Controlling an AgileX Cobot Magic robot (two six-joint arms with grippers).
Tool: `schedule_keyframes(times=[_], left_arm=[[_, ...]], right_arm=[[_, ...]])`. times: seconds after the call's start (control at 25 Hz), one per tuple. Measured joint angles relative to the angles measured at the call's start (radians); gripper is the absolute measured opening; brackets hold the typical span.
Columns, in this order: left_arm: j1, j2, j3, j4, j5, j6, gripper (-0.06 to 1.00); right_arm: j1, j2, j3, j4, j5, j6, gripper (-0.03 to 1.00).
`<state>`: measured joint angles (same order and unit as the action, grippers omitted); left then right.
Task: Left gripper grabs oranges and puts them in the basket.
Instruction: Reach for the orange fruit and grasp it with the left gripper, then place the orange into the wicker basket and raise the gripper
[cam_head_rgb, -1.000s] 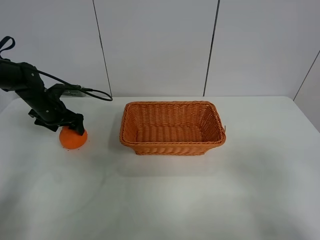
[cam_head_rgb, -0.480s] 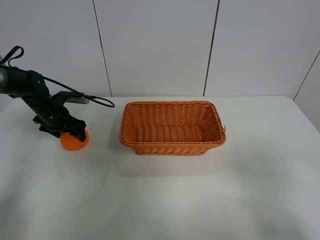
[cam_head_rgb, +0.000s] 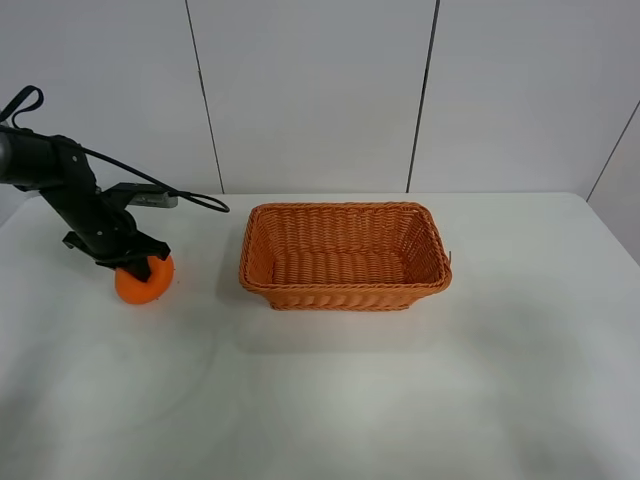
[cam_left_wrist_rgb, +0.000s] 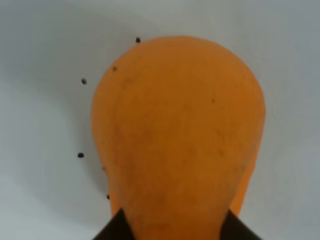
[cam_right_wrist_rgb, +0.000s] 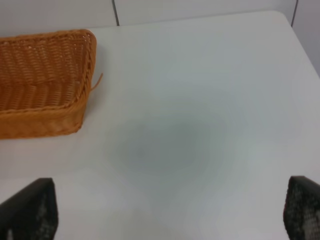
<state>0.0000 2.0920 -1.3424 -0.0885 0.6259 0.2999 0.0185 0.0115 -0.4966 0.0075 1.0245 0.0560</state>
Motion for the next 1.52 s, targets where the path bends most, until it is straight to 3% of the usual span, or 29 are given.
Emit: schedule_keyframes(times=[0.24,0.48,0.72,1.04,1.52], left_arm=[[0.000,-0.101,0.002,0.001,0.055,-0.016,0.24],[0.000,-0.324,0.002,-0.083,0.079,-0.017,0.24],[-0.028,-0.488,0.002,-0.091,0.137,-0.010,0.24],[-0.239,-0.470,-0.045,-0.090,0.114,-0.019,0.24],[-0.476,-0.149,-0.302,-0.091,0.117,-0.060,0.24]], right_arm=[[0.000,0.000,0.000,0.000,0.000,0.000,0.69],[0.000,0.000,0.000,0.000,0.000,0.000,0.69],[0.000,0.000,0.000,0.000,0.000,0.000,0.69],[0.000,0.000,0.000,0.000,0.000,0.000,0.69],[0.000,0.000,0.000,0.000,0.000,0.000,0.69]])
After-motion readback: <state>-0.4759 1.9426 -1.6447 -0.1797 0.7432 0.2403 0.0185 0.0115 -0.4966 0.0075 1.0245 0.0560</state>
